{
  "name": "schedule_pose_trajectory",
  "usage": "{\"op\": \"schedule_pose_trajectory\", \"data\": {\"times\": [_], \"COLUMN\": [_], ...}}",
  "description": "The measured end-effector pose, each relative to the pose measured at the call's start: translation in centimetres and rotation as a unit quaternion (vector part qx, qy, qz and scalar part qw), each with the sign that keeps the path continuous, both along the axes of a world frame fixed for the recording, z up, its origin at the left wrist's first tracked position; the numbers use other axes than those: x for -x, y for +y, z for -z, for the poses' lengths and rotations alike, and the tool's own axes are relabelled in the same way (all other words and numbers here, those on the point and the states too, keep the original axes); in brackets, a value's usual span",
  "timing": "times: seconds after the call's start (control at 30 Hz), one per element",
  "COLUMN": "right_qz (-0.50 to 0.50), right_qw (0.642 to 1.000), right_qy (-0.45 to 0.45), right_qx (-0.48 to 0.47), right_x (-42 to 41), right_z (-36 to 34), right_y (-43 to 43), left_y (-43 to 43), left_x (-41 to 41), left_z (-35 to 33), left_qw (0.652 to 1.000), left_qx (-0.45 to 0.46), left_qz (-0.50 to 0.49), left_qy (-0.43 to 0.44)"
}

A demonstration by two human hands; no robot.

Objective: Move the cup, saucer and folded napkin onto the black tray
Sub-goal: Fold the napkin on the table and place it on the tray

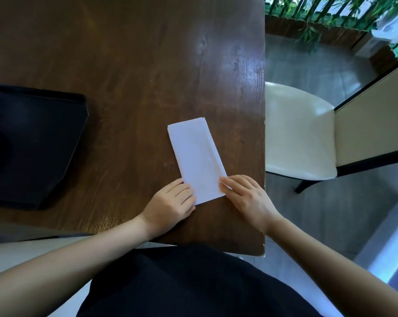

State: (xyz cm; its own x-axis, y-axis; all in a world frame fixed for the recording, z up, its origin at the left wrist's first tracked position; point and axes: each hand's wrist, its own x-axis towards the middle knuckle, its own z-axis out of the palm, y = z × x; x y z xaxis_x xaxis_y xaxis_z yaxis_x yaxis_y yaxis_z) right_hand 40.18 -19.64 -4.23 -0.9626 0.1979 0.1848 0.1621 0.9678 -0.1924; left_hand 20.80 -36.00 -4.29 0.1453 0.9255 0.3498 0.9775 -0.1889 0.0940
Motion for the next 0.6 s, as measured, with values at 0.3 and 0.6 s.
{"op": "schedule_pose_trajectory", "data": {"times": [0.3,0.6], "right_qz": [-0.07,-0.065], "right_qw": [0.996,0.997], "right_qy": [0.033,0.025], "right_qx": [-0.054,-0.019], "right_x": [0.6,0.9], "right_z": [-0.4,-1.2], "right_y": [1.2,1.1], "left_y": [0.6,0.3], "left_x": [-1.1,0.4], "left_z": [-1.0,-3.9], "left_qw": [0.999,0.99], "left_qx": [-0.012,0.079], "left_qz": [-0.002,-0.038], "left_qy": [0.048,-0.113]}}
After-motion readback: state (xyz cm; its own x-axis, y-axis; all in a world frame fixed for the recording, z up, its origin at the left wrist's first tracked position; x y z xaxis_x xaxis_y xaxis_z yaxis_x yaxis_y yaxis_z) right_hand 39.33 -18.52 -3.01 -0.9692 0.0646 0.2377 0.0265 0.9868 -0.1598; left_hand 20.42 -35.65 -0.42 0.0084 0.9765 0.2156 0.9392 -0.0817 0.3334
